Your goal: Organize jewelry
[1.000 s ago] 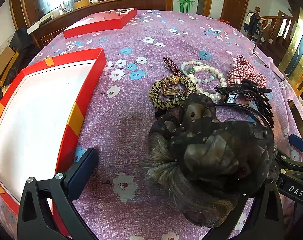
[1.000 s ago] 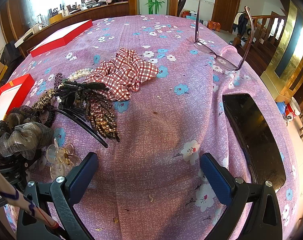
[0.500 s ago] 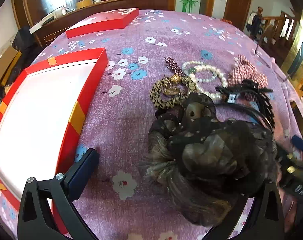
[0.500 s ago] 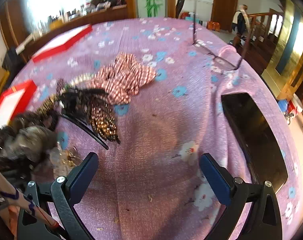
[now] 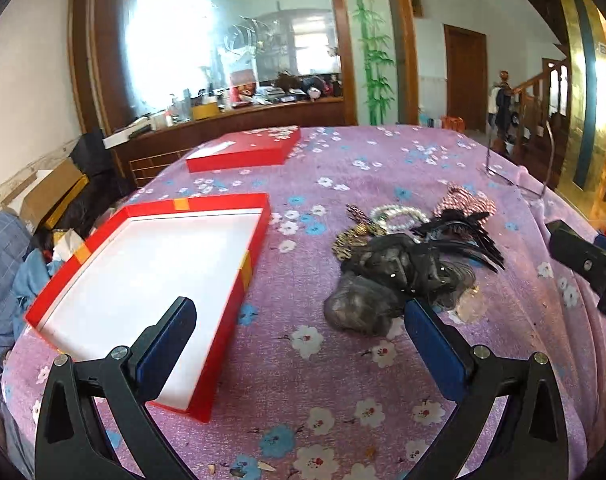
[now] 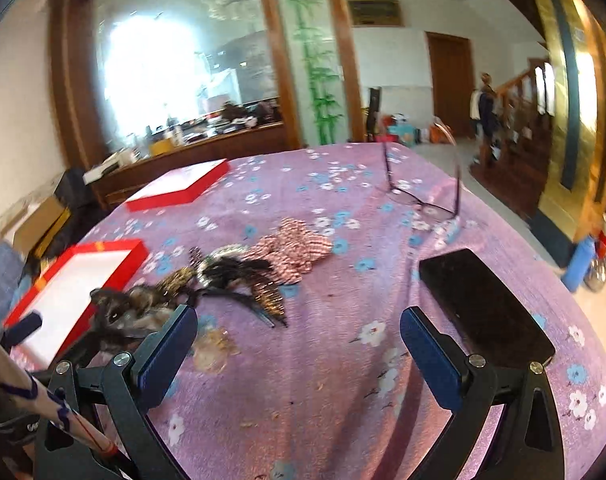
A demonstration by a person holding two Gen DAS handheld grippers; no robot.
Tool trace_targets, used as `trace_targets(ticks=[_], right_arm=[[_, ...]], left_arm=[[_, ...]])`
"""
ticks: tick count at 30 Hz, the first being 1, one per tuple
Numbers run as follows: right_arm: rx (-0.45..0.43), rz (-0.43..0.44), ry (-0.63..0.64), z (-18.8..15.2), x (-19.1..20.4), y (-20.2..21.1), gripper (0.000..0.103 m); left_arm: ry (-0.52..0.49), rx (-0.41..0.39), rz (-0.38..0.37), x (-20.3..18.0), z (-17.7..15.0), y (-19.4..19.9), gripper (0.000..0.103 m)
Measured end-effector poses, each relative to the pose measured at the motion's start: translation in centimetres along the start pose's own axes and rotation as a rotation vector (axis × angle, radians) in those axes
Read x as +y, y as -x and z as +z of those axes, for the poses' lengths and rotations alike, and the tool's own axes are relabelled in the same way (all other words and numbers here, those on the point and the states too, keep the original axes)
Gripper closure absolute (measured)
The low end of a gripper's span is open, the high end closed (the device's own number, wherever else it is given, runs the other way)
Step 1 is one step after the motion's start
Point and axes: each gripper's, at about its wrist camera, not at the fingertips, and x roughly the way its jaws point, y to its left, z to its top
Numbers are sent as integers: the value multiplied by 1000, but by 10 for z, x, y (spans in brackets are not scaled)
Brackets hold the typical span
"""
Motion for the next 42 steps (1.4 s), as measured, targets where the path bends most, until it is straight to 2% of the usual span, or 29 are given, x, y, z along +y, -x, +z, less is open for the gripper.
trace_targets(ticks=[10, 42], right_arm=[[30, 41, 10, -2, 0, -4, 0], [60, 42, 24, -3, 1, -9, 0]], left_arm=[[-2, 9, 0, 1, 0, 0, 0], [16, -7, -48, 4, 0, 3, 0]])
